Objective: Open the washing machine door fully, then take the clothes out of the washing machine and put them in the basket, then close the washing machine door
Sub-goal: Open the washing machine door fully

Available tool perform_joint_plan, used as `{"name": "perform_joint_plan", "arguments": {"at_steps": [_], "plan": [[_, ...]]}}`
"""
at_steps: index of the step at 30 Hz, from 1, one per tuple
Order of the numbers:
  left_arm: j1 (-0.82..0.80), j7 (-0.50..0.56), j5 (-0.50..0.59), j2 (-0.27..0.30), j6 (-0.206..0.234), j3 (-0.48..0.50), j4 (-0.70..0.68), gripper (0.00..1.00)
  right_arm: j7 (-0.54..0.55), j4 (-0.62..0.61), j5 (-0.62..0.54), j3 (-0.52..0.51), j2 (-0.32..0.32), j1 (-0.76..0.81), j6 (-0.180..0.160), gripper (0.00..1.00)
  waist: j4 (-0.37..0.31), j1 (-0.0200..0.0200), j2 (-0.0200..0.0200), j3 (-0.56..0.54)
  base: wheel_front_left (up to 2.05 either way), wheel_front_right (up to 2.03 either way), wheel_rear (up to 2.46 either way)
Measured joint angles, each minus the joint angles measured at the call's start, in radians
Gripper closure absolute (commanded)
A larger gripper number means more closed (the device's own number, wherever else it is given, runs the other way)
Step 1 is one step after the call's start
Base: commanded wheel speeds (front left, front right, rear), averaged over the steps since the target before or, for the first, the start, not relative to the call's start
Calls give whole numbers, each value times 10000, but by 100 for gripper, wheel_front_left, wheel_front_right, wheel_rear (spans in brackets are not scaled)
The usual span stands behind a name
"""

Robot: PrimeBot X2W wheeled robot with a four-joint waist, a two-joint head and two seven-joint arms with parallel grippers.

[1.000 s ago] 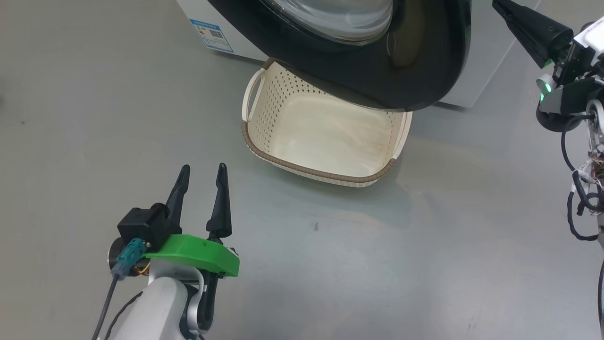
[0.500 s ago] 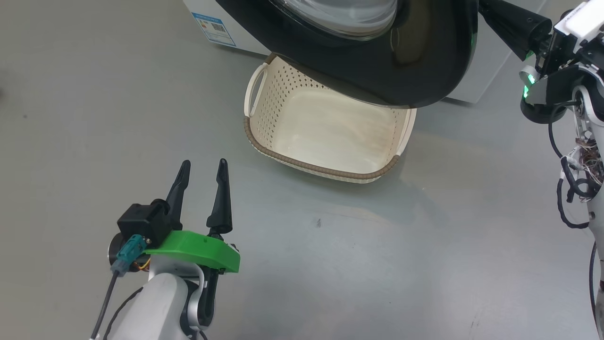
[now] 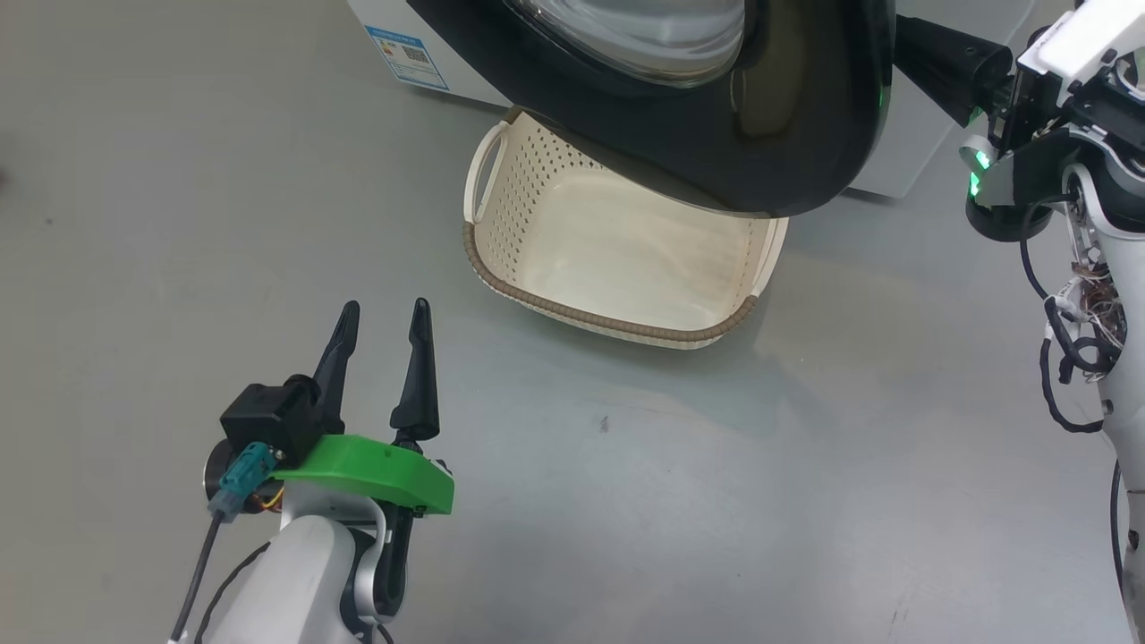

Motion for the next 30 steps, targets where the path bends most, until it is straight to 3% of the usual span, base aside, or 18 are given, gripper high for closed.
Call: {"name": "perform_joint_plan", "arguments": {"at_steps": [30], "plan": [[-11, 0, 2, 0, 0, 25, 92, 0, 773, -67, 412, 941, 533, 1019, -2, 100, -22, 0, 0, -617, 0, 0, 0]]}}
